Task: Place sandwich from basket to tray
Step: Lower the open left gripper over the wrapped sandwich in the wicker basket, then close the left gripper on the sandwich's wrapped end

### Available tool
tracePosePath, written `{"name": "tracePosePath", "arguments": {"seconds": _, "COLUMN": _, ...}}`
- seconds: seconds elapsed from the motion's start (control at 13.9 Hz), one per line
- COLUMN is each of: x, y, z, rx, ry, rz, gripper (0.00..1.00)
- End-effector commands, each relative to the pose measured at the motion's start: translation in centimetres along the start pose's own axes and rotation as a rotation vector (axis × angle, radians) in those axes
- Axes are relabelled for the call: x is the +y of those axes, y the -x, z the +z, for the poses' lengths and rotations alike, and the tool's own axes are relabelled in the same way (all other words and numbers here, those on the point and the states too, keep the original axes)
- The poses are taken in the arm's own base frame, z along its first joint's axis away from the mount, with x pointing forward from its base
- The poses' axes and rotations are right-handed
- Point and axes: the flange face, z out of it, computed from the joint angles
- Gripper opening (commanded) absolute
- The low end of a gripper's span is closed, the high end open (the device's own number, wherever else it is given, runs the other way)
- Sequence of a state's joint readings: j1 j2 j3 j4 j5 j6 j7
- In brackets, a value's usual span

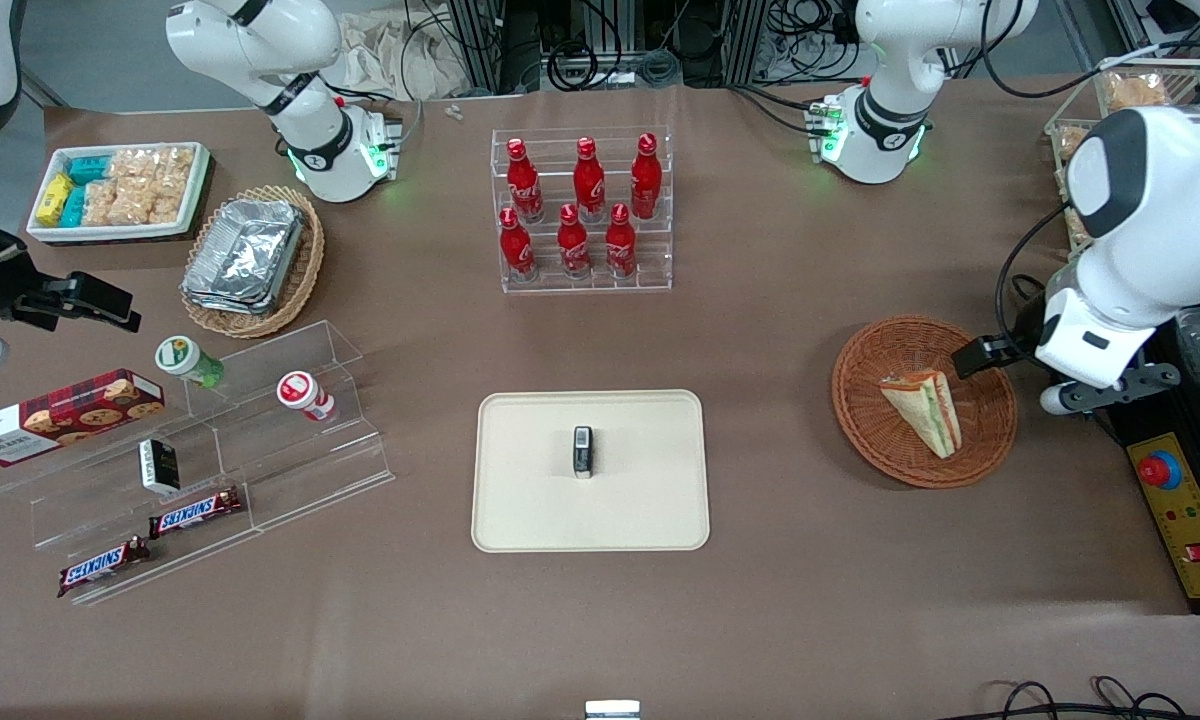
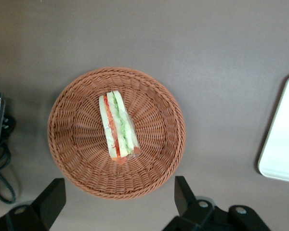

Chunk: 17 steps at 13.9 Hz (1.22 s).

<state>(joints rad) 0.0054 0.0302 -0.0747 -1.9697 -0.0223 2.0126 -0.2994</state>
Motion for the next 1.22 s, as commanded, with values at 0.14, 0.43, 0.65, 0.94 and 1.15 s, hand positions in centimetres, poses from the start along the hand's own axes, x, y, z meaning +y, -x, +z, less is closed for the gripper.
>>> {"name": "tracePosePath", "arguments": {"seconds": 0.14, "x": -1.2, "y": 3.1, "z": 4.4, "rx": 0.055, "ry": 0.000, "rz": -0.117, "gripper": 1.00}}
{"name": "tracePosePath", "arguments": {"seconds": 0.43, "x": -2.7, "y": 2.7, "z": 8.4, "rx": 0.080, "ry": -0.010, "rz": -0.190, "gripper": 1.00}}
{"name": "tracePosePath", "arguments": {"seconds": 0.65, "x": -2.5, "y": 2.3, "z": 11.2, "rx": 0.078, "ry": -0.006, "rz": -0.241, "gripper": 1.00}}
{"name": "tracePosePath", "arguments": {"seconds": 0.94, "x": -2.8, "y": 2.9, "z": 14.4, "rx": 0.074, "ry": -0.003, "rz": -0.244, "gripper": 1.00}}
{"name": "tracePosePath", "arguments": {"seconds": 1.15, "x": -3.4, "y": 3.4, "z": 15.7, "rx": 0.054, "ry": -0.012, "rz": -0.251, "gripper": 1.00}}
